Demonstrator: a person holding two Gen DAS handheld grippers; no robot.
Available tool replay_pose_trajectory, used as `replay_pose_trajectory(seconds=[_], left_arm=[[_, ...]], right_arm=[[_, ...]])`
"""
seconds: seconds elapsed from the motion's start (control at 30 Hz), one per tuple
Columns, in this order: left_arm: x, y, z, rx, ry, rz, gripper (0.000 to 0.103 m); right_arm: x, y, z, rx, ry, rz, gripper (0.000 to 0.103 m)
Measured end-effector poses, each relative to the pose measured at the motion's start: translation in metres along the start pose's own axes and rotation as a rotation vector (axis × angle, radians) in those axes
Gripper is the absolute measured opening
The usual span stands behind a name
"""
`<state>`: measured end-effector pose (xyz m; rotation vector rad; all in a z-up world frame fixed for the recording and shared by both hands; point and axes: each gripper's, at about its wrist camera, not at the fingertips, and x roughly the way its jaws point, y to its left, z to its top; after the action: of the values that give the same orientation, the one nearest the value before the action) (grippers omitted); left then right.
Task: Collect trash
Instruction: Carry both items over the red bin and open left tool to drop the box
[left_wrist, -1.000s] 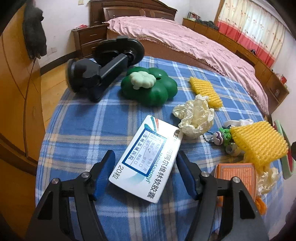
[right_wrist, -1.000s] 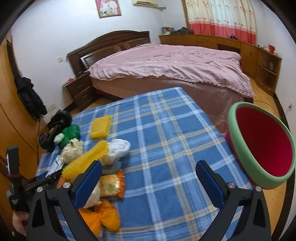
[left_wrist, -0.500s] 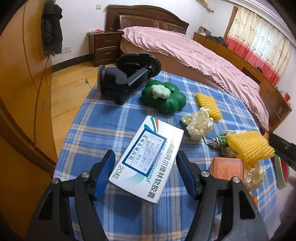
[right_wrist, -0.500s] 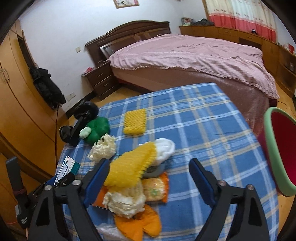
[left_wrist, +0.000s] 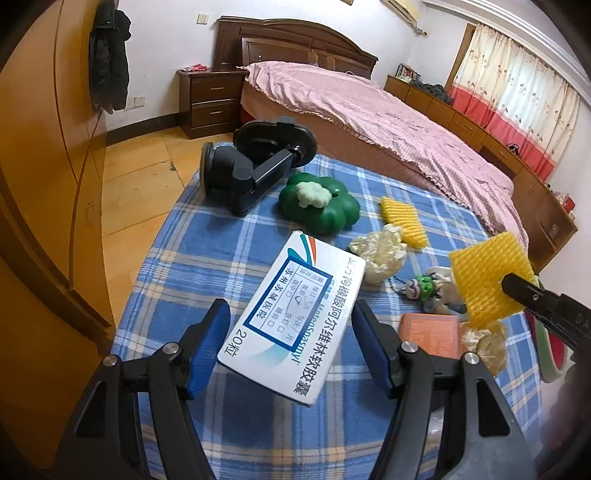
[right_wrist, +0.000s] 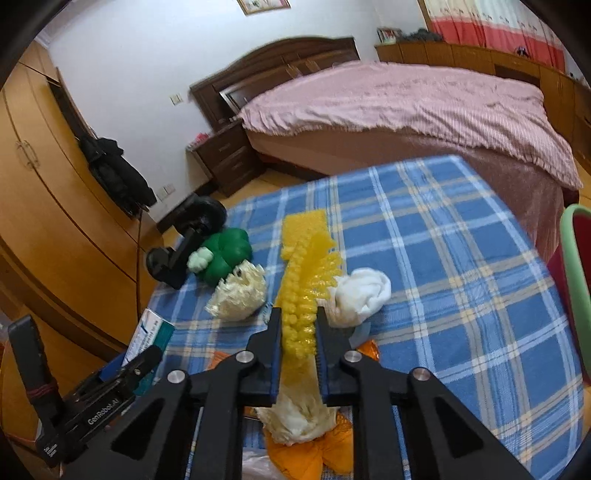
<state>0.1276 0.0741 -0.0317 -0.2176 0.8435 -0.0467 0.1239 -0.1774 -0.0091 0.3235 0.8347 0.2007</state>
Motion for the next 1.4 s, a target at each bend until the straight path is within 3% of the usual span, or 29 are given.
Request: replay_pose_trajectory(seconds=[0.27,0.67,1.4], left_arm=[[-0.017,-0.017,0.001,0.006,-0.019,-0.038,0.068],[-0.035,-0.054,0.004,0.028,-0.030,-0.085,0.068],[-0.058,-0.200,0.007,0.213,-0.050,-0.250,0.068]], right_arm=[[-0.036,-0.003,0.008,-0.009,-0.102,0.018,0.017],[-0.088,-0.037,0.006,0.001,-0.195,-0.034,0.017],[-0.174,-0.156,-0.006,0.146,-0.320,-0.188,0.017]])
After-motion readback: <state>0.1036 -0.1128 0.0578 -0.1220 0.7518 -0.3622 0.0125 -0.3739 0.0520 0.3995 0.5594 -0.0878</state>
